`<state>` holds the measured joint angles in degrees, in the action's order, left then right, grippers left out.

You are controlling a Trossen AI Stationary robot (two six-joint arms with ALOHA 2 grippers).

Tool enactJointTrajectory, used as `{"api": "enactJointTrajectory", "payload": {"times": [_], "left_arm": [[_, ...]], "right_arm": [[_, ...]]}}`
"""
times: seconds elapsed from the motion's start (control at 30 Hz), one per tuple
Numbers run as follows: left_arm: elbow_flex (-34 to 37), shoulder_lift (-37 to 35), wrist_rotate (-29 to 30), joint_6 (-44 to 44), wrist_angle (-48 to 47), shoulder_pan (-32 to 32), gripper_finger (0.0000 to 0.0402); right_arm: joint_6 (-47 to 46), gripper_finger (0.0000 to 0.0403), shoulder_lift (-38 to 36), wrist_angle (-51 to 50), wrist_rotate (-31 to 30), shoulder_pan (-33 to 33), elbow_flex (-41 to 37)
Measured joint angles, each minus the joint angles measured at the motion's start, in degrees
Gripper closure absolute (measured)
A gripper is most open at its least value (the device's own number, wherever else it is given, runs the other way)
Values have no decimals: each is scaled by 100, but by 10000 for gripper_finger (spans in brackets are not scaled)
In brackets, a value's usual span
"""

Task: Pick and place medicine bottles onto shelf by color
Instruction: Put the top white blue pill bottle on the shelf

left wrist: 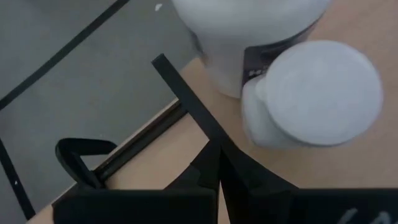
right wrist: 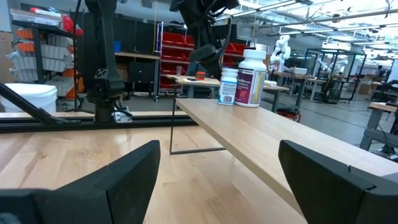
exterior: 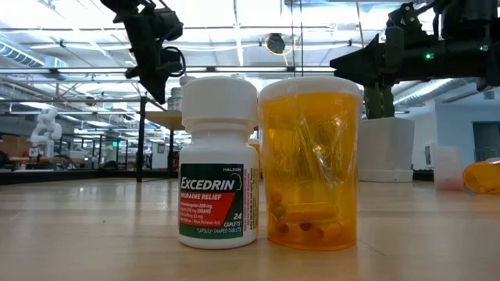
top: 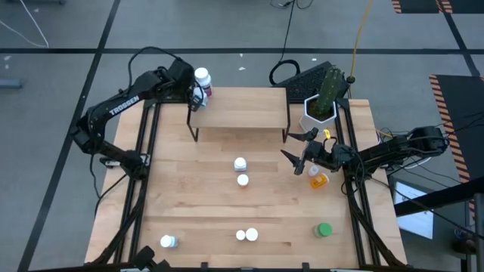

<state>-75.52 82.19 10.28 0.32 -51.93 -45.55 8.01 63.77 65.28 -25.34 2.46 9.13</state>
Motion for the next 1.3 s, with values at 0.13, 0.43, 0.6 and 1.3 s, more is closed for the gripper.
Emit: {"api": "enactJointTrajectory", "payload": {"times": [0.13,0.43,0.6,1.3], "left_arm": [[12,0,-1,-1,101,36,394],[12,0,-96,47,269,64,394],[12,0,-279,20,271,185,394],[10,-1044,-410,-234,748,1217,394]], "right_arm": [[-22,78,2,0,-2,0,0],[-22,78,1,0,-4,0,0],[0,78,0,0,-7,0,0],[-16,78,-1,4,-7,0,0]]}}
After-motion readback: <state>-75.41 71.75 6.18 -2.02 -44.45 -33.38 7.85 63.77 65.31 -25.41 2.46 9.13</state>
